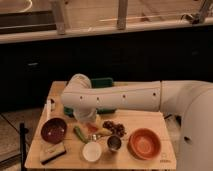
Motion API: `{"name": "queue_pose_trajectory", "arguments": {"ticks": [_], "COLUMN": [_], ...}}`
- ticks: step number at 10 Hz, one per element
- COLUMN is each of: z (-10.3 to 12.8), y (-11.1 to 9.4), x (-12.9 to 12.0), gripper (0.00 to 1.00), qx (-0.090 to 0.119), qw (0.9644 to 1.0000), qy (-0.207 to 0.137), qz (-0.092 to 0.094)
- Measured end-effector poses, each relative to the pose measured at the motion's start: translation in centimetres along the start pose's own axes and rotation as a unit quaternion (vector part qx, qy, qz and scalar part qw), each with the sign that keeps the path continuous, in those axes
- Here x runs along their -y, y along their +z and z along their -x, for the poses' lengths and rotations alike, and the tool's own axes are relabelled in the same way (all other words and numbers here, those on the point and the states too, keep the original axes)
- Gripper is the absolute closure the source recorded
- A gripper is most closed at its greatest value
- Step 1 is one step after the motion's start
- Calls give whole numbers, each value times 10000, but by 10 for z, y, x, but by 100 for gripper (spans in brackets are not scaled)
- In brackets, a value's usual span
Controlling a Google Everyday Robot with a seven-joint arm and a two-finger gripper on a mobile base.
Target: Place apple in paper cup
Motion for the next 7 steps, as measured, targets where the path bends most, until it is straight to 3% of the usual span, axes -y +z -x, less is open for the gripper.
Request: {"name": "queue_pose_trajectory", "arguments": {"ticks": [7], "z": [3], "y": [2], "x": [9], "gripper": [99], "qx": [177], "qw": [9985], "qy": [-472], "qz": [-190]}}
